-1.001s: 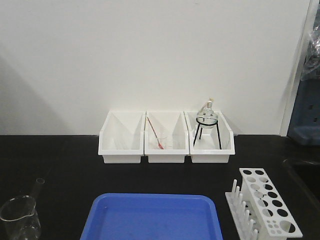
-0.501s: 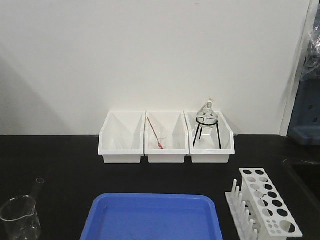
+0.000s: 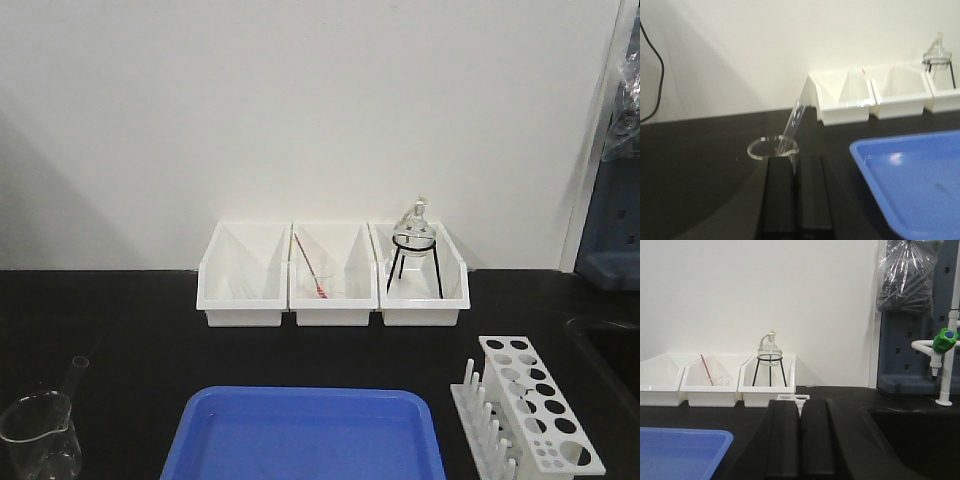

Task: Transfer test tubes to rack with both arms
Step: 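Move the left gripper down around the glass test tube in the beaker, then close the left gripper on the test tube and start lifting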

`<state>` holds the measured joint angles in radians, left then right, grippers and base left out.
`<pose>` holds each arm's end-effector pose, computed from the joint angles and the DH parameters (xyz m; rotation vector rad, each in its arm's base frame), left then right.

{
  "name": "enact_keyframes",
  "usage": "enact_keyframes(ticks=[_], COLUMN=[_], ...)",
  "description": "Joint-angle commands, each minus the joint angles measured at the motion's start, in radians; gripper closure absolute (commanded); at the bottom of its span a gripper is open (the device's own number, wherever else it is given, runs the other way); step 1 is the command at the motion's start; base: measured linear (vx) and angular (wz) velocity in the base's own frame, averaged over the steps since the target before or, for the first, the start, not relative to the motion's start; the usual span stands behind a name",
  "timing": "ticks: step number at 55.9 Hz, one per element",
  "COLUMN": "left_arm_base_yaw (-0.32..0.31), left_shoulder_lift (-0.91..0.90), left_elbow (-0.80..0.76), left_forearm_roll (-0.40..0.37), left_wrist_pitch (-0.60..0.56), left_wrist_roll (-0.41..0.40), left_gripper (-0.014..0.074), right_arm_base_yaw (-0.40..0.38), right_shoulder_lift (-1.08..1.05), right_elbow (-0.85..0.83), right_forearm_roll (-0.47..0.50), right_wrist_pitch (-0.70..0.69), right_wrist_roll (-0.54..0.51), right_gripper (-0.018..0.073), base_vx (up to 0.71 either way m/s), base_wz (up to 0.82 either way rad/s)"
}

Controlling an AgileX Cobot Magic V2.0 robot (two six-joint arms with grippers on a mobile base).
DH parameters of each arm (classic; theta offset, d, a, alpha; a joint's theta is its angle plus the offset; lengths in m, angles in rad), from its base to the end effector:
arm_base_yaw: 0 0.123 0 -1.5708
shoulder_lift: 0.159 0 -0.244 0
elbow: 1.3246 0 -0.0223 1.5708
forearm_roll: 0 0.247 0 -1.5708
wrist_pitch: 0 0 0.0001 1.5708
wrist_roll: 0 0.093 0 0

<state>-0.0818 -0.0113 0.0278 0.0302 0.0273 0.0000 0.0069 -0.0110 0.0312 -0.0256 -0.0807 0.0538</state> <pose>0.0961 -0.0078 0.2025 0.0848 1.5252 -0.0405 0.0956 0.0008 0.2114 0.0135 1.4231 0.0305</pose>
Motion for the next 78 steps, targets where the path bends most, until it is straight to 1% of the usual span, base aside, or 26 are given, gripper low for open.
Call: enact_keyframes(ticks=[1,5,9,13,16,21,25,33,36,44,49,55,58,64,68,73,75,78], left_arm_base_yaw=[-0.003,-0.003,-0.003,-0.003,-0.003,-0.003,-0.003,-0.003,-0.003,-0.003,-0.003,-0.003,-0.003,-0.003,-0.003,-0.003,-0.003,-0.003], left_shoulder_lift=[-0.015,-0.013,-0.002,0.038,0.082,0.168,0.254,0.405,0.447,0.526,0.562,0.598,0.612,0.638,0.655,0.677,0.69,0.716], left_elbow=[-0.013,-0.059,-0.126,-0.217,-0.29,-0.377,-0.439,-0.485,-0.482,-0.482,-0.482,-0.482,-0.482,-0.482,-0.482,-0.482,-0.482,-0.482], left_forearm_roll=[-0.005,-0.012,-0.042,-0.055,-0.055,-0.055,-0.055,-0.055,-0.055,-0.055,-0.054,-0.051,-0.051,-0.048,-0.048,-0.048,-0.043,-0.003], left_wrist_pitch=[-0.142,-0.142,-0.091,-0.017,0.017,0.009,-0.04,-0.148,-0.159,-0.107,-0.059,-0.046,-0.047,-0.048,-0.048,-0.048,-0.048,-0.043], left_wrist_roll=[-0.036,-0.045,-0.071,-0.071,-0.057,-0.044,-0.044,-0.045,-0.046,-0.045,-0.043,-0.005,0.024,0.079,0.082,0.078,0.083,0.118], left_gripper=[0.0604,0.0604,0.0604,0.0603,0.0602,0.0602,0.0601,0.06,0.0597,0.0578,0.0534,0.0455,0.0402,0.0279,0.021,0.0153,0.0141,0.0132], right_arm_base_yaw=[0.001,0.001,0.001,0.001,0.001,0.001,0.001,0.001,0.001,0.001,0.001,0.001,0.001,0.001,0.001,0.001,0.001,0.001], right_shoulder_lift=[-0.011,-0.011,-0.006,0.023,0.065,0.141,0.22,0.371,0.431,0.542,0.599,0.656,0.678,0.716,0.735,0.757,0.762,0.768], right_elbow=[-0.02,-0.072,-0.152,-0.245,-0.306,-0.389,-0.448,-0.514,-0.525,-0.536,-0.536,-0.535,-0.535,-0.535,-0.533,-0.533,-0.533,-0.533], right_forearm_roll=[-0.004,-0.004,-0.005,-0.018,-0.019,-0.017,-0.02,-0.048,-0.056,-0.045,-0.038,-0.039,-0.039,-0.039,-0.043,-0.046,-0.046,-0.046], right_wrist_pitch=[-0.093,-0.072,-0.018,0.095,0.175,0.275,0.321,0.291,0.265,0.211,0.187,0.178,0.178,0.175,0.17,0.166,0.166,0.165], right_wrist_roll=[0.024,0.046,0.048,0.039,0.03,0.03,0.03,0.03,0.03,0.034,0.04,0.065,0.086,0.101,0.101,0.1,0.1,0.1], right_gripper=[0.057,0.057,0.057,0.057,0.057,0.0569,0.0568,0.0562,0.0559,0.0538,0.0509,0.0452,0.0403,0.0281,0.0187,0.0081,0.0052,0.0025], base_vx=[0.0,0.0,0.0,0.0,0.0,0.0,0.0,0.0,0.0,0.0,0.0,0.0,0.0,0.0,0.0,0.0,0.0,0.0], base_wz=[0.0,0.0,0.0,0.0,0.0,0.0,0.0,0.0,0.0,0.0,0.0,0.0,0.0,0.0,0.0,0.0,0.0,0.0])
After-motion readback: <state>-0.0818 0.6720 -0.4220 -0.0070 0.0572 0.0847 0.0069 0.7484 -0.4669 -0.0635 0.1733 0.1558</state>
